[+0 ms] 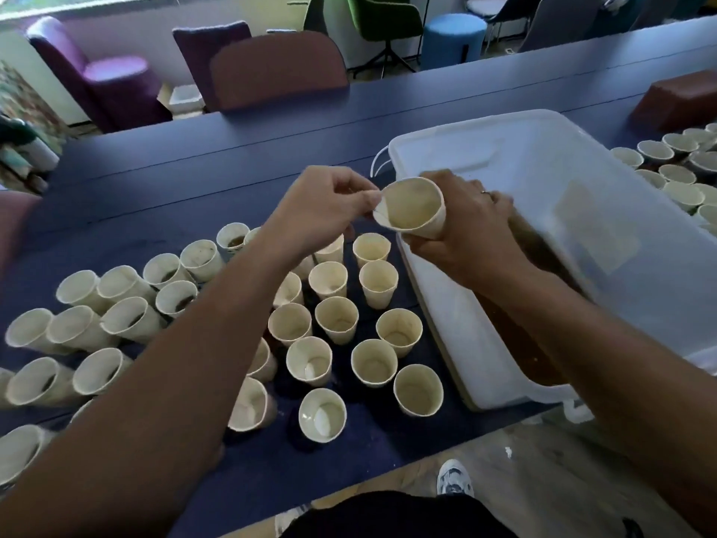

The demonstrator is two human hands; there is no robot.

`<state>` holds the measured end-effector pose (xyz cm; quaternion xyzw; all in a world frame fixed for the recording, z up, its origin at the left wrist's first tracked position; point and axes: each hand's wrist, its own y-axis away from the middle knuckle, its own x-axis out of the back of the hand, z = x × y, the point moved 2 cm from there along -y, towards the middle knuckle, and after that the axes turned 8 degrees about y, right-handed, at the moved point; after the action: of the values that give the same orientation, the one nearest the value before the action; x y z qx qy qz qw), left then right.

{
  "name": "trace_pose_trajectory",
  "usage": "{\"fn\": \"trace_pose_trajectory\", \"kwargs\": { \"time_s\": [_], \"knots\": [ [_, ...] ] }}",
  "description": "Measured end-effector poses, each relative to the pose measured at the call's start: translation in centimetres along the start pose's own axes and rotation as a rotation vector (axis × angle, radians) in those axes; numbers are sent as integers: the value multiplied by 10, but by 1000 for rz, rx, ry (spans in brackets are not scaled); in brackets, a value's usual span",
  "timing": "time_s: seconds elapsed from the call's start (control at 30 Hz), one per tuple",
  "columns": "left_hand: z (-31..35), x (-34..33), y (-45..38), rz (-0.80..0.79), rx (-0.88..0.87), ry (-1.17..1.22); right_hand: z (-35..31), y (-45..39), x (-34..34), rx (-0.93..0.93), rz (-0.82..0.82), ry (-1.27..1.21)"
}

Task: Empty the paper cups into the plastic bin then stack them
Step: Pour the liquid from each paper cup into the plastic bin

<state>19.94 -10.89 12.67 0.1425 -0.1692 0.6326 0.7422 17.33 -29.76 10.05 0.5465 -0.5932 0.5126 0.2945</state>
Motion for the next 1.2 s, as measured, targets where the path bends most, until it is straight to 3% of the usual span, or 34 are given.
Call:
{"fn": "trace_pose_trajectory", "kwargs": {
  "time_s": [0.17, 0.4, 0.53, 0.7, 1.0, 1.2],
  "knots": [
    [-13, 42, 24, 97, 43, -79, -41, -7, -18, 142, -56, -63],
    [-49, 103, 58, 282, 203, -305, -90, -21, -57, 372, -477, 259],
    [-93, 133, 76, 396, 365, -380, -111, -31, -86, 408, -554, 201],
    [-143, 137, 91, 424, 543, -385, -126, -44, -117, 366, -683, 93],
    [-191, 120, 94, 546, 581, -230, -123, -57, -163, 231, -674, -39],
    [-207, 110, 92, 534, 649, -186, -125, -70, -182, 196, -643, -45]
  ]
}}
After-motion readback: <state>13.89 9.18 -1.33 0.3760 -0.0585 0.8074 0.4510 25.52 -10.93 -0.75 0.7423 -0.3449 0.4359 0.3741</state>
